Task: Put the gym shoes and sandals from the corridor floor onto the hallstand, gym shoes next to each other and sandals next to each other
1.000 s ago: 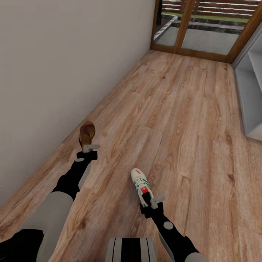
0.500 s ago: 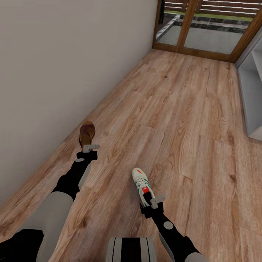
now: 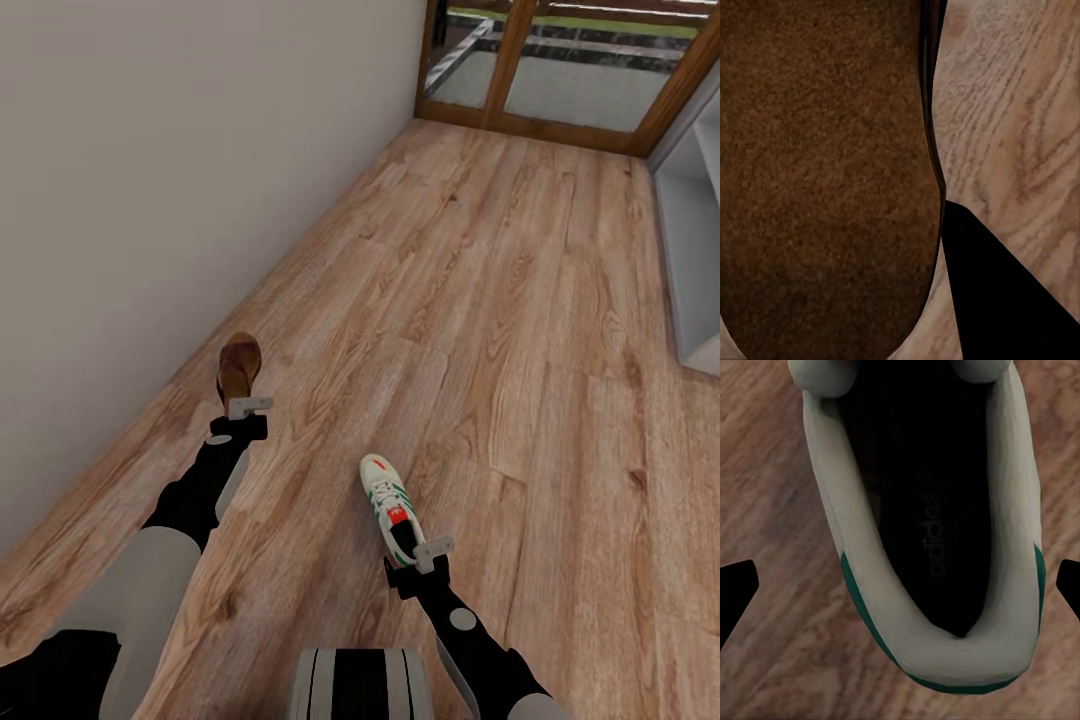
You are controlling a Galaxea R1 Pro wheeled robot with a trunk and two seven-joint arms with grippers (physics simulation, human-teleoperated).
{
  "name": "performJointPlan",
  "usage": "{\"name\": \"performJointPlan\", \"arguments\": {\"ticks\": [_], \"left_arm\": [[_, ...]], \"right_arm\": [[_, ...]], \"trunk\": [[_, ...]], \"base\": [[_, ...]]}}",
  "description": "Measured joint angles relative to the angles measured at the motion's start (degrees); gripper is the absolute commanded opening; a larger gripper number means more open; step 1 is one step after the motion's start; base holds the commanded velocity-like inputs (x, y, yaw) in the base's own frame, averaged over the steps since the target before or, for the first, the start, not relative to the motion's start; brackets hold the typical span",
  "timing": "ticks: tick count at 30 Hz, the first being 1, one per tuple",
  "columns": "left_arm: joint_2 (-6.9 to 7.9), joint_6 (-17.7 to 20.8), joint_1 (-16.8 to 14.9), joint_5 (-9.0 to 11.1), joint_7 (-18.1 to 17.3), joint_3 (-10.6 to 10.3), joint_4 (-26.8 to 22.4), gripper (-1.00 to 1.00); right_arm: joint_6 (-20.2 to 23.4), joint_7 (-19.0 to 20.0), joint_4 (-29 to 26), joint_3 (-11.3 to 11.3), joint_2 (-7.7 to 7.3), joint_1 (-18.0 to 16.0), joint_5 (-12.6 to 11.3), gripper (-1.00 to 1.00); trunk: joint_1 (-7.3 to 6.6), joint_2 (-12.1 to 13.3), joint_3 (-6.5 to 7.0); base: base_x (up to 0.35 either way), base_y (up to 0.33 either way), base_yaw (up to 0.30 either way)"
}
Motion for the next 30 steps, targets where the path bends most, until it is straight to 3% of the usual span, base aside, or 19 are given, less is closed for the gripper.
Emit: {"name": "performJointPlan", "arguments": {"ticks": [3,14,30], "left_arm": [[0.01,0.00,0.00,0.00,0.00,0.00,0.00,-1.00],[0.02,0.00,-0.08,0.05,0.00,0.01,0.01,-1.00],[-0.07,0.00,-0.26,-0.06,0.27,0.02,-0.09,-1.00]], "right_arm": [[-0.02,0.00,0.00,0.00,0.00,0.00,-0.02,1.00],[-0.07,0.00,0.00,0.00,0.00,0.01,-0.04,1.00],[-0.07,0.00,0.00,0.00,0.00,0.01,-0.04,1.00]], "trunk": [[0.00,0.00,-0.02],[0.29,-0.14,-3.01],[0.39,-0.20,-4.17]], "base": [[0.000,0.000,0.000],[0.000,0.000,0.000],[0.000,0.000,0.000]]}}
